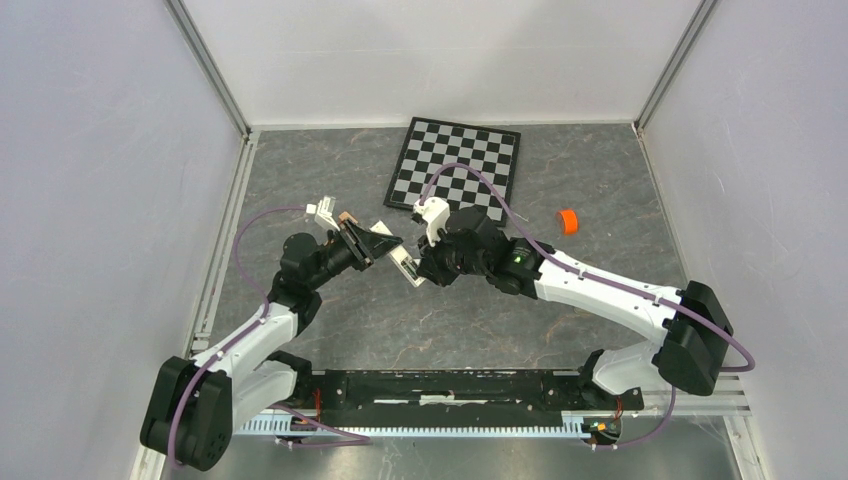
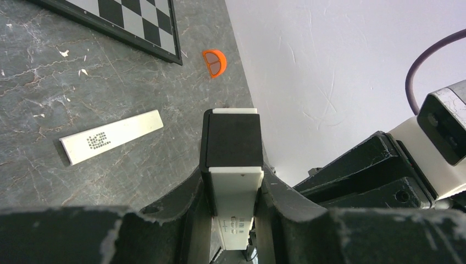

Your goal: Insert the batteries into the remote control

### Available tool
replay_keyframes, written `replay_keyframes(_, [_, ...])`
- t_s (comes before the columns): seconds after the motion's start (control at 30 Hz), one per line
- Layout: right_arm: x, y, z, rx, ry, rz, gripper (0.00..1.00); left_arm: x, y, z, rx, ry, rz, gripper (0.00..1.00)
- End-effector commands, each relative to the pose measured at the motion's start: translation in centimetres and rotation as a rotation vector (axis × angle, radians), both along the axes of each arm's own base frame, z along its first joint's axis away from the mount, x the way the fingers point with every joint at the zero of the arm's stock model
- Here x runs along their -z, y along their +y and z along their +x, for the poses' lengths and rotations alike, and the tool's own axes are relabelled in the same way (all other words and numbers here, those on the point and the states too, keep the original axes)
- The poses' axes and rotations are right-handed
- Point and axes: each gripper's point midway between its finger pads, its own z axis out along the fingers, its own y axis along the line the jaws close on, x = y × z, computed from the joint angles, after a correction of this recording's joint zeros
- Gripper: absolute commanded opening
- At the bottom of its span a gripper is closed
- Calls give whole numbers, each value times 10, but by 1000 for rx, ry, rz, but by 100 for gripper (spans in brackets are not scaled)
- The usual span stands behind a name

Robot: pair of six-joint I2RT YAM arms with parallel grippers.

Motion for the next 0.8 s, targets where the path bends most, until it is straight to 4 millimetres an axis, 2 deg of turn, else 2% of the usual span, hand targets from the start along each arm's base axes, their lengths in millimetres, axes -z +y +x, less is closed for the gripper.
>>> replay_keyframes(0.0, [-19,10,4,-16,-32,35,20,-26,-4,-2,24,-48,-80,2])
replay_keyframes(0.27, [-20,14,3,-25,-23,47,23,-31,-5,-2,32,-24,-112,2])
replay_keyframes(0.67, [-36,18,16,51,-51,105,21,-40,-9,-6,59,30,-190,2])
replay_keyframes(0.77, [-43,17,19,68,-62,115,24,-40,-9,-5,57,44,-197,2])
